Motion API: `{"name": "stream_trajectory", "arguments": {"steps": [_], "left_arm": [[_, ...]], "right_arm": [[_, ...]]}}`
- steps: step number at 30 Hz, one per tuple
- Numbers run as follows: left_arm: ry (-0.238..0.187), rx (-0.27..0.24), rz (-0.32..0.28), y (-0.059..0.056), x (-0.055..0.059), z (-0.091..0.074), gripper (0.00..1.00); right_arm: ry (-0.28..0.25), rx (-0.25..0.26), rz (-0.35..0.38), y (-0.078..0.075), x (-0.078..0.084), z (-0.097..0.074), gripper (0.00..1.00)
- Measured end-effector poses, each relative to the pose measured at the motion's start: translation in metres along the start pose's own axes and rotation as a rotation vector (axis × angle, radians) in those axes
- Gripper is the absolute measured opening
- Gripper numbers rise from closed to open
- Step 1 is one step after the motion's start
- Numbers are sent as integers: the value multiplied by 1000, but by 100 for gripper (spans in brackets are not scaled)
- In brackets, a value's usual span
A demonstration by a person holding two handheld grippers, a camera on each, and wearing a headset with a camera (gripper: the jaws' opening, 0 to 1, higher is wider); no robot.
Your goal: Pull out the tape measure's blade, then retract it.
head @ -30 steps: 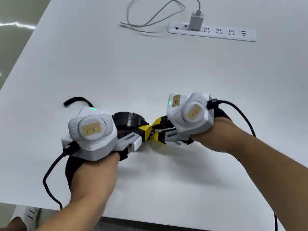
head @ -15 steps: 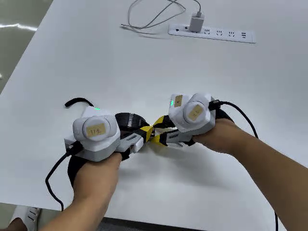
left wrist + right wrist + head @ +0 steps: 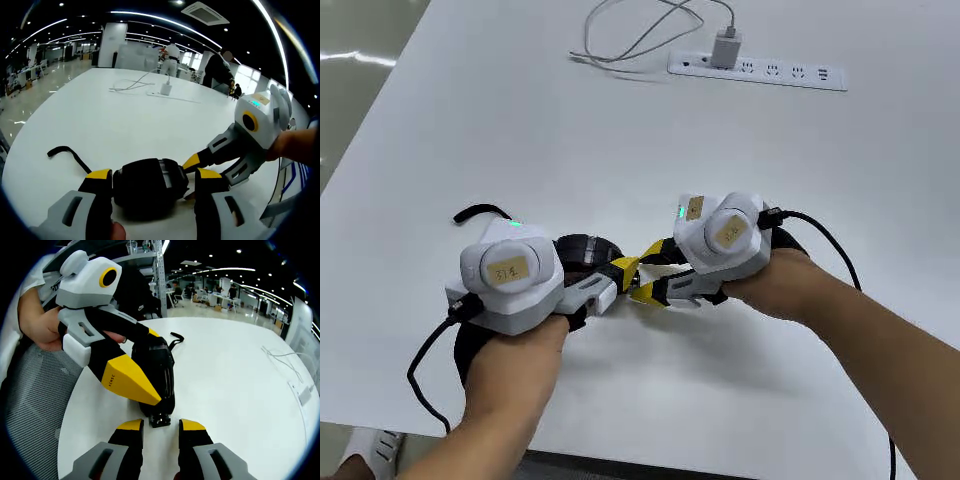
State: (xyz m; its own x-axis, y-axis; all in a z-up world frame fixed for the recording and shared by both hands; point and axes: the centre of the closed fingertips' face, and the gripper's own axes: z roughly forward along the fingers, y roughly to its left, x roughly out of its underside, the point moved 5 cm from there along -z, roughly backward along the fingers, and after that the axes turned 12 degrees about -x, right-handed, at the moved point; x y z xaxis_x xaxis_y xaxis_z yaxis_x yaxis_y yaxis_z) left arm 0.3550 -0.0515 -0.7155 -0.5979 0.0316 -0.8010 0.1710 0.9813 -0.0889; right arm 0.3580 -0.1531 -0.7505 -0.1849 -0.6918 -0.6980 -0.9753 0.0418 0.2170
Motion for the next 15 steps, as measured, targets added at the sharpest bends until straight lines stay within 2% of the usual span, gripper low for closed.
{"name": "stream_trajectory", "arguments": {"steps": [3,9,10,15], "left_arm": [[-5,7,-1,-1,-1,-1,66],[-24,17,14,-3,-3,-4,66],[-34,16,46,-3,-4,-5,64],[-34,19,39,-4,-5,-6,66]], "right_arm": [[-5,5,2,0,-1,-1,25],[-11,9,-1,2,-3,-3,25],[-15,11,-6,2,-4,-4,25],[-16,21,-4,3,-4,-8,25]]}}
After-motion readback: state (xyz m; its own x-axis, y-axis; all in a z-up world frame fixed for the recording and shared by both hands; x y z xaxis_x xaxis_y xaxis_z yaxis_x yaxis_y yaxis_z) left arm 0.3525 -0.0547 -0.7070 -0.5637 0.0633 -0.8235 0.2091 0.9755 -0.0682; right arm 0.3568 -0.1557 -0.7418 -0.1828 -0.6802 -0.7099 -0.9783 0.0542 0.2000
